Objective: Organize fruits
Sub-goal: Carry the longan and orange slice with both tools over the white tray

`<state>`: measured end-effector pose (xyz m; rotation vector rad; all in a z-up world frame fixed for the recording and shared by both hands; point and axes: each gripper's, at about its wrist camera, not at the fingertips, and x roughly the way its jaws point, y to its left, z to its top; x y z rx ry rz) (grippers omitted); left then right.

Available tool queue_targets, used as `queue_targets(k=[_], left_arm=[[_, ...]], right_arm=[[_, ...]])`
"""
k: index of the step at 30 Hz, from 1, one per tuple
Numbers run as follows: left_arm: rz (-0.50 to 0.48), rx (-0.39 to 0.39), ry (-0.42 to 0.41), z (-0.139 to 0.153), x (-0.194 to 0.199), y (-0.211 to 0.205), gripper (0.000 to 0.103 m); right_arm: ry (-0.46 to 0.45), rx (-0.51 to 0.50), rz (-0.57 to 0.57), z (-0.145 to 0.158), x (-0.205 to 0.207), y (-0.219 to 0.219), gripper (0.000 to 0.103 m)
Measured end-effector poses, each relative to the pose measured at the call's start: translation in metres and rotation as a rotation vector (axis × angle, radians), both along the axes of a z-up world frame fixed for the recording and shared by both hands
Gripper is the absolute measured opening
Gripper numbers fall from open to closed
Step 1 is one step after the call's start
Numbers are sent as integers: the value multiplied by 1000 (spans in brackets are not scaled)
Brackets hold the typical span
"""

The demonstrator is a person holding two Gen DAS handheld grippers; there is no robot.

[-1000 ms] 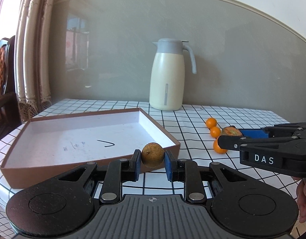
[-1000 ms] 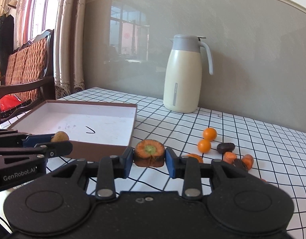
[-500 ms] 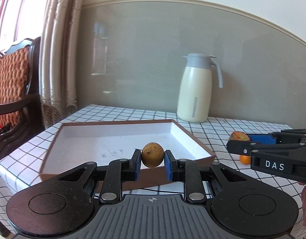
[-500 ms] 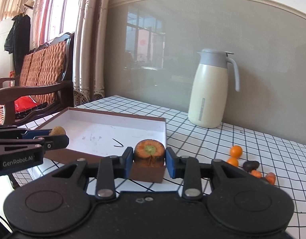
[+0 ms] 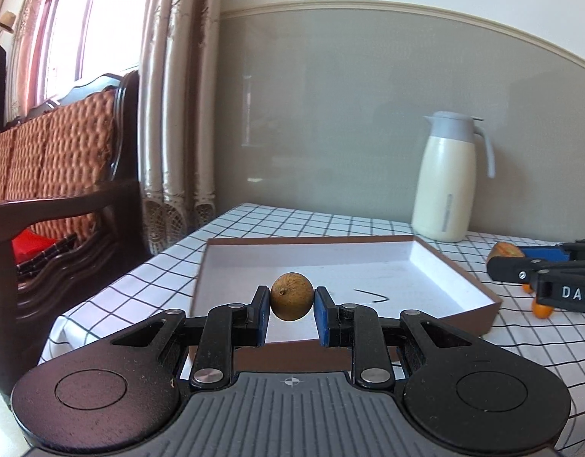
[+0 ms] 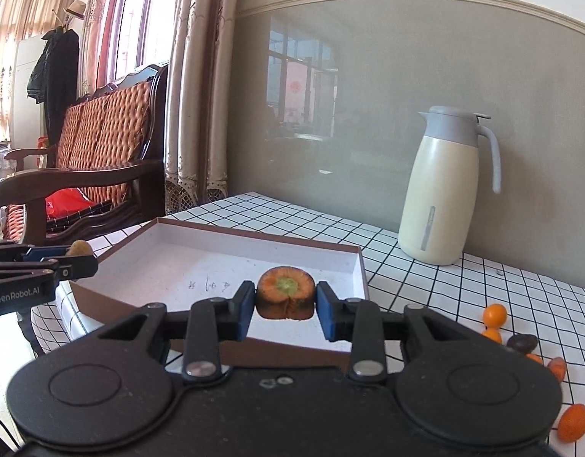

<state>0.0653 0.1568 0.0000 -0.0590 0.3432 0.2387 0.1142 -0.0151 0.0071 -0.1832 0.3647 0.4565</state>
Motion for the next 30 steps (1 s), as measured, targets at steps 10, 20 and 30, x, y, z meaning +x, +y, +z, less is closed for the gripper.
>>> queue_targets(k=[10, 20, 30], left_arm=[[22, 4, -19, 5, 24, 16, 25], [32, -2, -10, 7, 61, 27, 25], [72, -30, 9, 8, 102, 53, 25]], right_arm=[[-3, -4, 8, 0, 26, 12, 26], [10, -8, -3, -1, 62, 14, 26], [45, -6, -18, -7, 109, 17, 26]])
